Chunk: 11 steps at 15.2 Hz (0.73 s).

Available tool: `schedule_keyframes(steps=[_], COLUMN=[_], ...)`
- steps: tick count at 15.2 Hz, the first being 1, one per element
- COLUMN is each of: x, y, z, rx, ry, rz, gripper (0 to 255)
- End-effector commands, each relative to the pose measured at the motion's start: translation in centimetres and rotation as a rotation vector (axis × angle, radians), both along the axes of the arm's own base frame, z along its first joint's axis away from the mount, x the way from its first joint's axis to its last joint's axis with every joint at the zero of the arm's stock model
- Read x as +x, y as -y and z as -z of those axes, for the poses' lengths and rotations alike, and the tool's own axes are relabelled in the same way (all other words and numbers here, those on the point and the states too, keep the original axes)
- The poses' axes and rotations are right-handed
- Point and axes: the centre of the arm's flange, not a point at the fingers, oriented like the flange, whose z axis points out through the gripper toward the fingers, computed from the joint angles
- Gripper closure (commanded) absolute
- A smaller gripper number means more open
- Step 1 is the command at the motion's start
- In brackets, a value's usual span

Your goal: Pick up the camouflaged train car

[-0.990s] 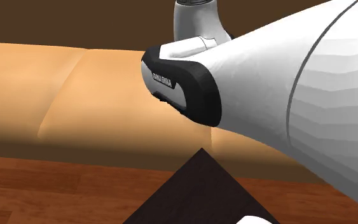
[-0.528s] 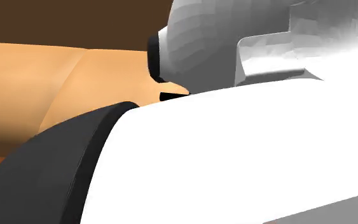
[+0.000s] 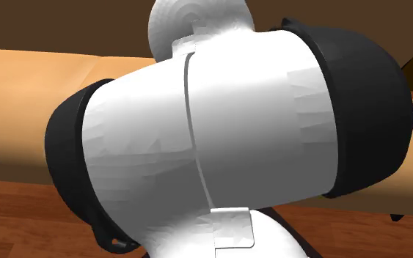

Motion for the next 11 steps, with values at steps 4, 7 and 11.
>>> schedule_keyframes(steps=[4, 7, 11], x=[0.1, 0.1, 0.1], y=[0.2, 0.2, 0.2], z=[2.7, 3.0, 3.0], rx=[0.001, 0.001, 0.001], ry=[0.001, 0.001, 0.001], rz=[-0.003, -0.003, -0.003], gripper=[0, 255, 255])
